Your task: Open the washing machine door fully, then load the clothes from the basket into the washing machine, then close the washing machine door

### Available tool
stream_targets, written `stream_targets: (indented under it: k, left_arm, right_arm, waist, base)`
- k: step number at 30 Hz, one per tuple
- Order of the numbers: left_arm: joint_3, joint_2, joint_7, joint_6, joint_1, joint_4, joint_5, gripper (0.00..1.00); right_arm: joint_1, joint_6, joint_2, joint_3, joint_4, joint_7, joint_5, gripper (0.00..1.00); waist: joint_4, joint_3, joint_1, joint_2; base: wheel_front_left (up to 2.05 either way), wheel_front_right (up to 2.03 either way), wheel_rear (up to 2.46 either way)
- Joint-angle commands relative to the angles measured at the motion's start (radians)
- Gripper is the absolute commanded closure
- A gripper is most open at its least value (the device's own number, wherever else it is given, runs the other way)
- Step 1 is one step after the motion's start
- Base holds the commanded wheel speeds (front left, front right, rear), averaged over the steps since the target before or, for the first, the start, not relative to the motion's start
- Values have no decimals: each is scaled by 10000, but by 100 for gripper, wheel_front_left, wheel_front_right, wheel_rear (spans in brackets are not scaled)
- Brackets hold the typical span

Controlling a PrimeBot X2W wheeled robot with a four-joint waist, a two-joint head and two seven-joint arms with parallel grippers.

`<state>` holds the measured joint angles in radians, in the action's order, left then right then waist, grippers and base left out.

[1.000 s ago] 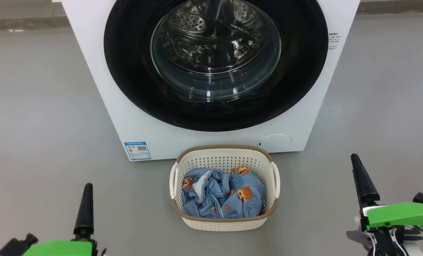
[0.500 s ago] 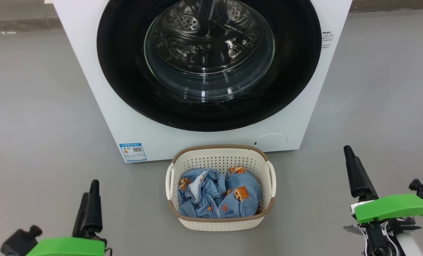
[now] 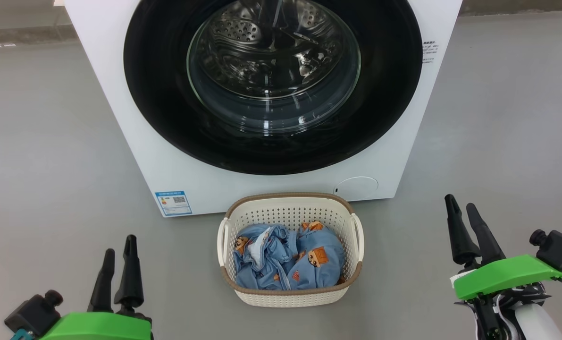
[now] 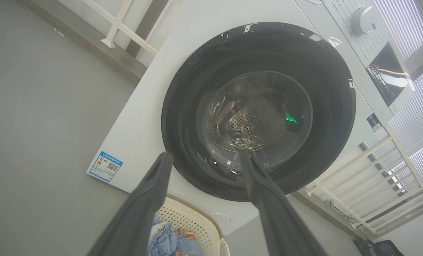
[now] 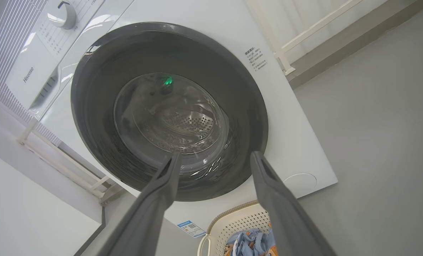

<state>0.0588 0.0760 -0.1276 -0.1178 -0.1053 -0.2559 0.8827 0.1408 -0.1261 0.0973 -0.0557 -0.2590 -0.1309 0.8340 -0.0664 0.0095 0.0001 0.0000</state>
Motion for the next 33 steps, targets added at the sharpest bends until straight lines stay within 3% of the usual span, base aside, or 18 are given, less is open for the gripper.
stream_targets:
  k: [1, 33]
  left_arm:
    - [-189, 109, -171, 36, -563, 215, -417, 0]
    - [-17, 141, -1111, 12, -889, 93, -3975, 0]
  right_arm:
    - [539, -36, 166, -208, 175, -156, -535, 0]
    - [1048, -44, 505, -1154, -158, -1082, -4162, 0]
  waist:
    - [-11, -7, 0, 0]
    - [-307, -58, 0, 0]
  base:
    - [0, 0, 0]
    - [0, 0, 0]
